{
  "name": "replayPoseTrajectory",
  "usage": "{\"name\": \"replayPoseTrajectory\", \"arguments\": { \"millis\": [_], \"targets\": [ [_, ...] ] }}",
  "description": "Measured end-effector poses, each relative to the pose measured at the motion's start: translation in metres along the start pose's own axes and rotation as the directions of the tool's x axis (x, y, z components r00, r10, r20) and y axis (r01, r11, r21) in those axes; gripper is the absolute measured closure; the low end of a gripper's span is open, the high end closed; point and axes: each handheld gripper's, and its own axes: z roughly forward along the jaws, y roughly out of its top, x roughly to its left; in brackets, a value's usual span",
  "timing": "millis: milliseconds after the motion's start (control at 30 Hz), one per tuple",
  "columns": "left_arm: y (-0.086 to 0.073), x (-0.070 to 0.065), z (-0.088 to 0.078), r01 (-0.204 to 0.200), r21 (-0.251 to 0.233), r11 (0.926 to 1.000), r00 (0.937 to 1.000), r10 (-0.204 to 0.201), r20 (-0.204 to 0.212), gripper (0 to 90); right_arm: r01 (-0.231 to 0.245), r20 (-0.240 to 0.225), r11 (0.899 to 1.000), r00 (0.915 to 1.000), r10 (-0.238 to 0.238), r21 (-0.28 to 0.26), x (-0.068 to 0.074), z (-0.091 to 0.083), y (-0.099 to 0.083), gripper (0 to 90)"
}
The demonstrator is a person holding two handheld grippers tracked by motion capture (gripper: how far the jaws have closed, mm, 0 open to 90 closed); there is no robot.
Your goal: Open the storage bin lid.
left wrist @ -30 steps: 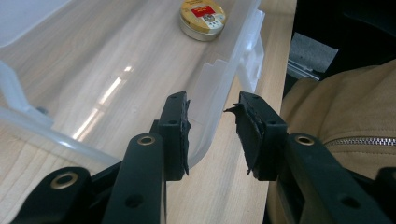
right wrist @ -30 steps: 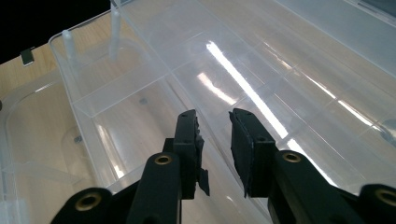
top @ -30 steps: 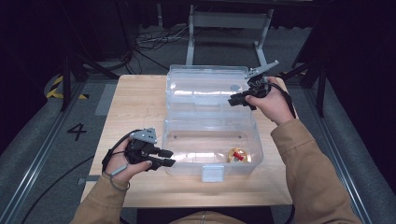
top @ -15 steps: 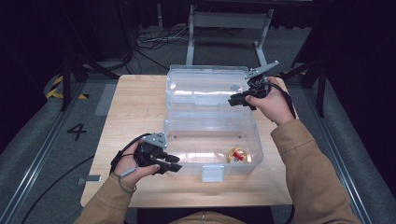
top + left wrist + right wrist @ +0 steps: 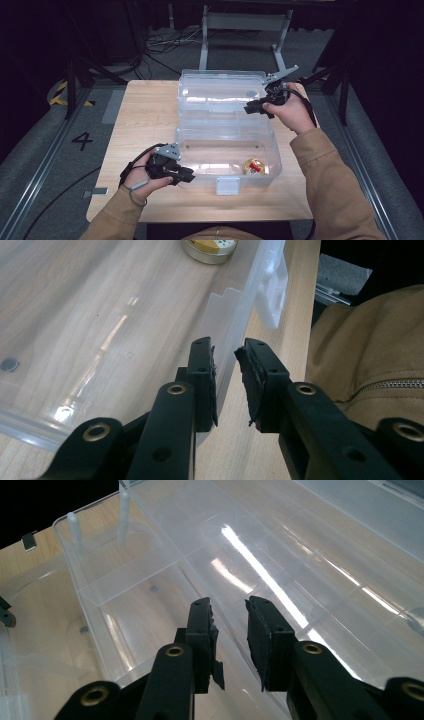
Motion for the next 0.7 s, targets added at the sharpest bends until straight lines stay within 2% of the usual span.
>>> {"name": "replayPoseTrajectory", "arguments": {
  "millis": [67, 400, 533, 567, 600, 633, 700],
  "targets": [
    [0.000, 0.000, 0.000, -0.006, 0.004, 1.0000, 1.0000, 0.006, -0.008, 76.6, 0.001, -0.002, 1.000, 1.0000, -0.001, 0.000, 0.000, 0.000, 0.000, 72.8],
    [0.000, 0.002, 0.002, 0.002, 0.001, 1.0000, 0.9999, -0.002, 0.013, 76.5, 0.002, -0.018, 1.000, 0.9998, -0.002, 0.001, 0.001, -0.001, -0.001, 75.1],
    [0.000, 0.002, 0.005, -0.006, 0.006, 1.0000, 0.9999, 0.006, 0.014, 76.0, 0.008, -0.023, 1.000, 0.9997, -0.008, 0.002, 0.002, -0.002, -0.001, 76.0],
    [0.000, 0.001, 0.007, -0.005, 0.012, 0.9999, 0.9999, 0.005, 0.012, 76.0, 0.008, -0.023, 1.000, 0.9997, -0.008, 0.002, 0.002, -0.002, -0.001, 76.0],
    [0.000, 0.001, 0.012, -0.013, 0.079, 0.9968, 0.9996, 0.015, -0.022, 75.6, 0.007, -0.023, 1.000, 0.9997, -0.007, 0.003, 0.002, -0.003, -0.001, 76.2],
    [0.001, 0.001, 0.016, -0.031, 0.085, 0.9959, 0.9991, 0.033, -0.026, 75.9, 0.007, -0.024, 1.000, 0.9997, -0.007, 0.004, 0.003, -0.003, -0.001, 76.4],
    [0.002, 0.000, 0.018, -0.028, 0.095, 0.9951, 0.9991, 0.031, -0.029, 76.6, 0.015, -0.029, 1.000, 0.9995, -0.015, 0.001, 0.003, -0.003, -0.002, 76.8]
  ]
}}
